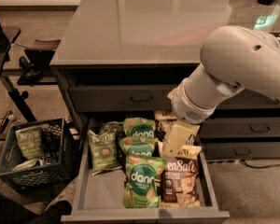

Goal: Pick green jalapeno chip bag from middle drawer and place on counter

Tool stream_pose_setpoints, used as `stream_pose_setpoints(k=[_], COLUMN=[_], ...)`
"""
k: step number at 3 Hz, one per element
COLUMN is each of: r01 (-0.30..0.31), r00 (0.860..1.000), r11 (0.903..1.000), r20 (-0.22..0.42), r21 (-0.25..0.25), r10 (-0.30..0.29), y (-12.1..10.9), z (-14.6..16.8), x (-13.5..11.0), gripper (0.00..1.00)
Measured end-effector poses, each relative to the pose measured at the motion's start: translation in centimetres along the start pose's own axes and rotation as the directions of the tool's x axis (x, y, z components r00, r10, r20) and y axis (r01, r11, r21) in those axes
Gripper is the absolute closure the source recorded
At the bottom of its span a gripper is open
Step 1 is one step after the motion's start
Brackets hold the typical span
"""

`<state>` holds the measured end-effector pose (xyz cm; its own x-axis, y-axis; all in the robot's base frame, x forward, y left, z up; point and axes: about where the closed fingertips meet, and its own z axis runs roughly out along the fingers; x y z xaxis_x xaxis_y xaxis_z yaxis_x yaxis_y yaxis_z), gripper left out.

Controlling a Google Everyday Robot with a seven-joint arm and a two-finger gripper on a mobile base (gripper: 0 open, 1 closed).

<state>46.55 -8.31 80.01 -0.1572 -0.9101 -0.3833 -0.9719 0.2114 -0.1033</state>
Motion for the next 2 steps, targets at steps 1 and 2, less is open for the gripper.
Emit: stream_pose_setpoints(k=[1,2], r01=[-0.011,-0.027], r00=[0.999,0.991], r11=[0.9994,0.9962], r20=[0.052,0.126], r21=[-0.032,-0.082], r10=[0.013,0.038], y=[0.0,-1.2], z=[4.3,11.5], x=[-0.9,-2.5], gripper=[0.0,0.0])
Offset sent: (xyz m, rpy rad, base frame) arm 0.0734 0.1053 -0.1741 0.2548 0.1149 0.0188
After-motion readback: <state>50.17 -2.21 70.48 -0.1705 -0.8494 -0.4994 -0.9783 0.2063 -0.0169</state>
